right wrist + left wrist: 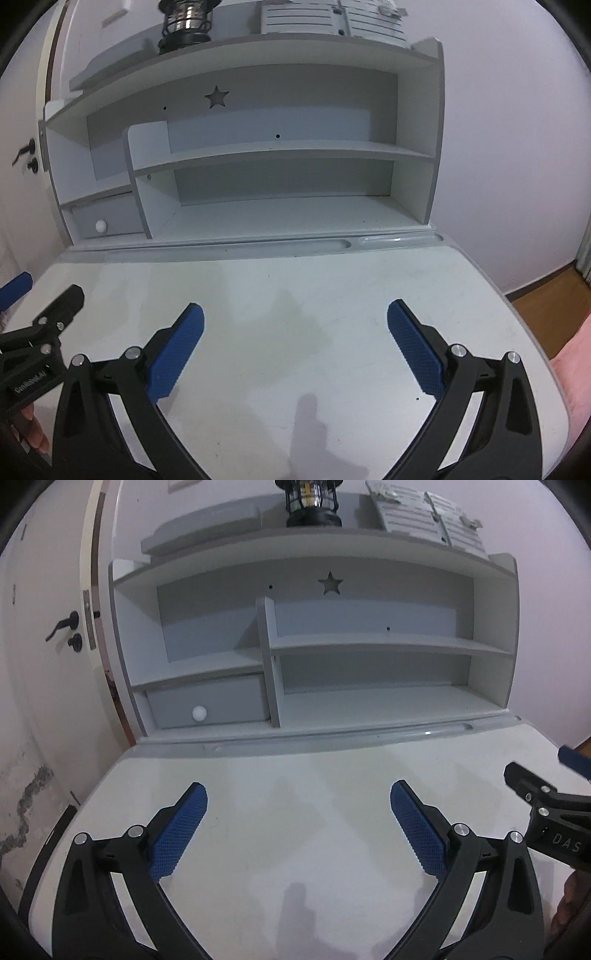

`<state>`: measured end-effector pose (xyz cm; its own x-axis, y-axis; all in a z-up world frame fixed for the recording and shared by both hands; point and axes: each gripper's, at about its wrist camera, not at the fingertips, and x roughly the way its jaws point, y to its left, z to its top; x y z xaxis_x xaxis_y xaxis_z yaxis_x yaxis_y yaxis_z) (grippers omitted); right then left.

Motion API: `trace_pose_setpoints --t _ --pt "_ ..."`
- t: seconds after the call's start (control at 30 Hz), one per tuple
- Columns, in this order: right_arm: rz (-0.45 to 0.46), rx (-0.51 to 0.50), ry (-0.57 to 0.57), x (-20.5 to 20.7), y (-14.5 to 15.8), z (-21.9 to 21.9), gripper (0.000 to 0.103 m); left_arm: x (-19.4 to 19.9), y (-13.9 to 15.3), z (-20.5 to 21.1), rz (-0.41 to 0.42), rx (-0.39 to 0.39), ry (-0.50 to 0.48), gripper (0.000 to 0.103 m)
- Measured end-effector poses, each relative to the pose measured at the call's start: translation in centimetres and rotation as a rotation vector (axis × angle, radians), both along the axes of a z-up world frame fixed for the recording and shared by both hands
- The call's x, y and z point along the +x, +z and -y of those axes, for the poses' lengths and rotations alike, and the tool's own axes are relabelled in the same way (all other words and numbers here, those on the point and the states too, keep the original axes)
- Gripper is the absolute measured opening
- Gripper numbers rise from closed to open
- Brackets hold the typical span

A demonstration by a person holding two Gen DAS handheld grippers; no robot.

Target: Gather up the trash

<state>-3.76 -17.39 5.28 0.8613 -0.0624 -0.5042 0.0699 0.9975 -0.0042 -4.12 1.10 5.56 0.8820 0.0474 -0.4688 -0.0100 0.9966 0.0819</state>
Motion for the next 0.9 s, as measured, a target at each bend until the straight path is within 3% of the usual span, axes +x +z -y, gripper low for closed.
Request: trace_pose_setpoints --t 0.17,0.37,0.57,0.9 --pt "0.047 -0.085 0.006 -1.9 0.3 -0.9 0.096 0.3 -0.3 0.5 -0.019 -0.017 -0.008 0.097" --pt "0.130 -0.063 0.001 -3.5 0.9 -0.3 0.096 0.2 -0.5 1.7 -0.018 0.047 -0.002 0.096" --pt "0.111 -0.060 0.011 -3.2 0.8 -0.1 0.096 -0.2 -0.3 1.6 0.007 0.047 0.010 0.096" --pt "0.096 -0.030 0.012 -3.1 0.6 0.5 0.096 0.4 -0.5 1.7 -0.023 0.054 -0.006 0.097"
